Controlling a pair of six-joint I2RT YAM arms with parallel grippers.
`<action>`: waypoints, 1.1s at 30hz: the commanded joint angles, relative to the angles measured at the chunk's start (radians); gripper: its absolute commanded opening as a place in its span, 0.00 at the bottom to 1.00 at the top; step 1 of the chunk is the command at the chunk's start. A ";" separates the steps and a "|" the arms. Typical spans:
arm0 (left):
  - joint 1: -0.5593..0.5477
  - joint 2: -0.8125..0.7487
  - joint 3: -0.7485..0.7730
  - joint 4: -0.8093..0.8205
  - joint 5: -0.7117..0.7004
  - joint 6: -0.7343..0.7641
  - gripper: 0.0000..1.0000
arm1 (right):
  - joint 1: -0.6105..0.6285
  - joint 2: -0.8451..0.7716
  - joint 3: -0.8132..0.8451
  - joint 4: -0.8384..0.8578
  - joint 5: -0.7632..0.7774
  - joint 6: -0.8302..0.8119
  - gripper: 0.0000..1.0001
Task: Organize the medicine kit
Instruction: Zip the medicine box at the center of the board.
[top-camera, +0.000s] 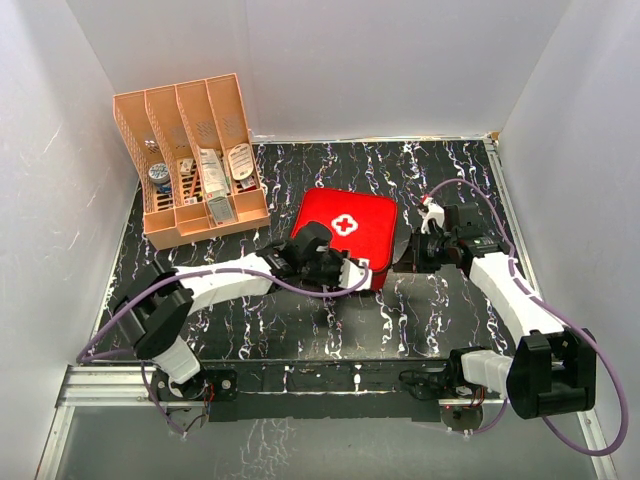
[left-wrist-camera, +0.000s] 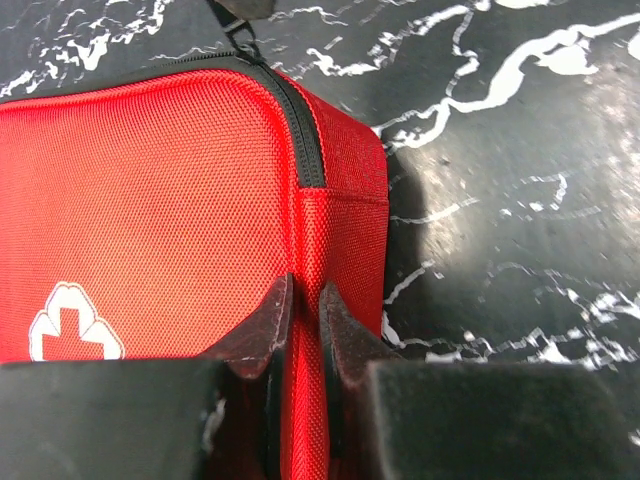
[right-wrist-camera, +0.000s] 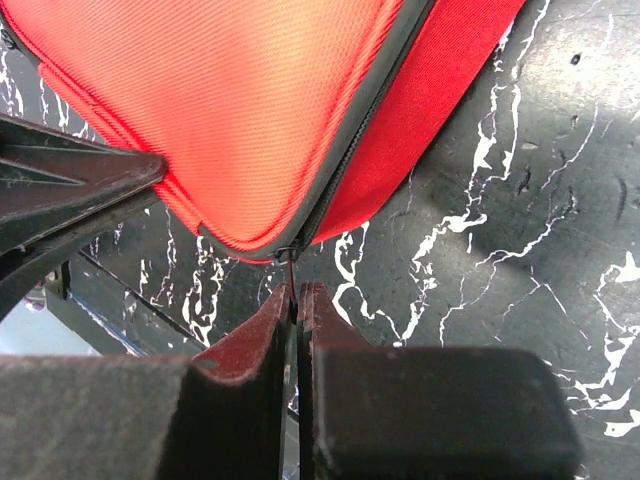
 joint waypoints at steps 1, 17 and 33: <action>0.070 -0.108 -0.050 -0.285 0.104 0.093 0.00 | -0.028 0.013 0.041 0.122 0.092 -0.014 0.00; 0.162 -0.290 -0.095 -0.724 0.297 0.425 0.00 | -0.028 0.157 0.151 0.194 0.186 -0.059 0.00; 0.228 -0.355 -0.153 -0.894 0.358 0.753 0.00 | -0.028 0.288 0.221 0.298 0.178 -0.037 0.00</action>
